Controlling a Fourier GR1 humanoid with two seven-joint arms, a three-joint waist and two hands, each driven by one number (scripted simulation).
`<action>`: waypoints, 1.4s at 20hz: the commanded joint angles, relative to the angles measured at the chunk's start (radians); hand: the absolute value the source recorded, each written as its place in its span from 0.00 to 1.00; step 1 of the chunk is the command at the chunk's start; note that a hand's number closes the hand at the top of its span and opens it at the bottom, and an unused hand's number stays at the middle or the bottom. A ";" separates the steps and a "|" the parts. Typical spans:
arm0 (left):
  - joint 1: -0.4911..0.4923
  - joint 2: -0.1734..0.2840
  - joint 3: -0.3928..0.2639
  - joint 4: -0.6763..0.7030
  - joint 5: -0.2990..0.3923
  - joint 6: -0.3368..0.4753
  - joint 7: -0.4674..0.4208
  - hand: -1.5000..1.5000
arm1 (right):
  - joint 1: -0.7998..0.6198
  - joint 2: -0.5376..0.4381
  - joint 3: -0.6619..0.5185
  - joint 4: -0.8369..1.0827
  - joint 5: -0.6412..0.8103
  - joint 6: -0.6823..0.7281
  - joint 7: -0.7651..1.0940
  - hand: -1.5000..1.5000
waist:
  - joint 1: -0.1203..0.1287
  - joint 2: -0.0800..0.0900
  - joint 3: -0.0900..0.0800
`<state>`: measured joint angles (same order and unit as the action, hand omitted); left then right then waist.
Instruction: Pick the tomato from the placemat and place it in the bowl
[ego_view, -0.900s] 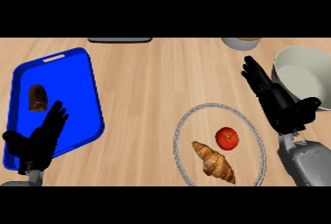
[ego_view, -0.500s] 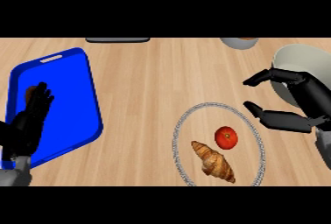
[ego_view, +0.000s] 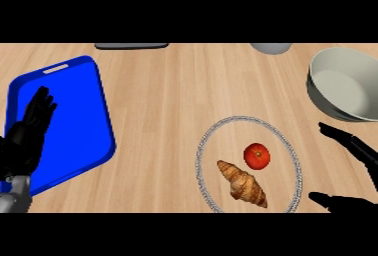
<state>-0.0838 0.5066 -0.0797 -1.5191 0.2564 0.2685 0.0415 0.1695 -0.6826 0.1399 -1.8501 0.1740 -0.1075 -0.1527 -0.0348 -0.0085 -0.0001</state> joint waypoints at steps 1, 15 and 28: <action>0.009 -0.019 -0.018 -0.085 -0.045 0.027 0.061 0.50 | 0.187 -0.020 -0.057 -0.136 0.054 -0.025 -0.003 0.00 | 0.018 0.004 0.000; -0.061 -0.071 0.015 -0.004 -0.099 -0.043 0.037 0.50 | -0.289 -0.130 -0.056 -0.138 -0.008 0.362 0.501 0.00 | 0.053 0.011 -0.001; -0.126 -0.095 0.051 0.064 -0.107 -0.076 0.055 0.50 | -0.632 0.016 0.190 0.163 -0.006 0.691 0.718 0.00 | 0.046 0.011 0.000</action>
<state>-0.1808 0.4217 -0.0401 -1.4884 0.1571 0.2007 0.0918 -0.3996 -0.7255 0.2837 -1.7601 0.1708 0.5063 0.5241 0.0203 0.0040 -0.0011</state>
